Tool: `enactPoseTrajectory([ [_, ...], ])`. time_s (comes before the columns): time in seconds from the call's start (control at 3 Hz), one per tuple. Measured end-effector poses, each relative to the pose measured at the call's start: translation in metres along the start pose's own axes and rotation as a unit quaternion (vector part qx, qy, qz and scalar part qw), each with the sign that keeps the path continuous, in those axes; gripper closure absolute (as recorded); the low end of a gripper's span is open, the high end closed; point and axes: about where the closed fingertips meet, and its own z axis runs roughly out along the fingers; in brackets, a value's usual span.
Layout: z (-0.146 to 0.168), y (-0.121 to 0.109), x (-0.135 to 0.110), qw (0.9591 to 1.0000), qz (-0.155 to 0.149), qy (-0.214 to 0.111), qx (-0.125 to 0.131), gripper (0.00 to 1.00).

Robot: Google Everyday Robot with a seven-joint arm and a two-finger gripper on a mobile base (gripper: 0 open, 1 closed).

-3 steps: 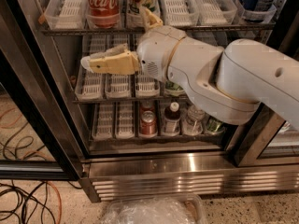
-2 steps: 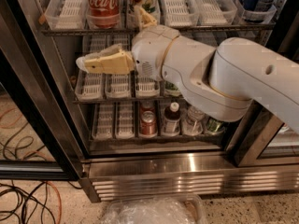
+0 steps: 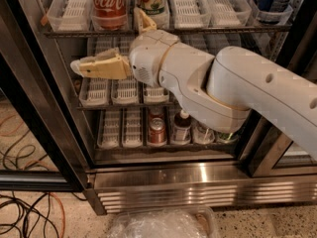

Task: Pick coke can from top shelf of fridge

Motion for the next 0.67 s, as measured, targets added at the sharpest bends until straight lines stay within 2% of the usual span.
enactPoseTrajectory([
  [0.33,0.0000,0.0000,0.0000,1.0000,0.000,0.000,0.000,0.18],
  [0.67,0.0001,0.0001,-0.0001,1.0000,0.000,0.000,0.000,0.24],
])
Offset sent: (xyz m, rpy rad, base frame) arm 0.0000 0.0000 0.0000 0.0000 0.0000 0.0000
